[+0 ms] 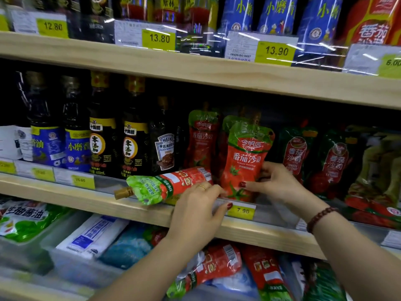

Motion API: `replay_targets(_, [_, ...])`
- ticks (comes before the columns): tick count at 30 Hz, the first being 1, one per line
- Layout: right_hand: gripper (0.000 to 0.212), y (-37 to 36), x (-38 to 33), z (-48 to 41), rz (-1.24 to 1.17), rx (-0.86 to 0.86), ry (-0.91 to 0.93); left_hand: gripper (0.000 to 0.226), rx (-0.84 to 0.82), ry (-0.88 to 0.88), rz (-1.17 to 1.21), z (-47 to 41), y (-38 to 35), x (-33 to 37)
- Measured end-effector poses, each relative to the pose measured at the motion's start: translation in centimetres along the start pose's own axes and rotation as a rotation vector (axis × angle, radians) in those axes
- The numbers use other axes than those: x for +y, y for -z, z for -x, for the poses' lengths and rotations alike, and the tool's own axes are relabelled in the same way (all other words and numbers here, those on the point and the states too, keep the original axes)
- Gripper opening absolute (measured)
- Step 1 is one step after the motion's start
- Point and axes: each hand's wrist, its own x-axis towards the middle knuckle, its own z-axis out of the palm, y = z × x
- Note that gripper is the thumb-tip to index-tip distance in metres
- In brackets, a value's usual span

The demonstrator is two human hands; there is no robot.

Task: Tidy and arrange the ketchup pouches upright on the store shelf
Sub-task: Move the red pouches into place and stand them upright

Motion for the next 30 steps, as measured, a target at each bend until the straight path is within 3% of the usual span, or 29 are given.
replay_targets(10, [0.038, -1.2, -0.2, -2.9, -0.042, 0.049, -0.052, 0.010, 0.077, 0.015, 0.102, 0.5, -1.9, -0.8])
replay_targets(14, [0.049, -1.7, -0.1, -3.4, -0.062, 0.074, -0.093, 0.010, 0.104, 0.018, 0.131, 0.7, -2.2, -0.9])
replay_targets(30, [0.046, -2.5, -0.1, -3.6, -0.107, 0.116, -0.129, 0.011, 0.111, 0.027, 0.150, 0.7, -2.2, -0.9])
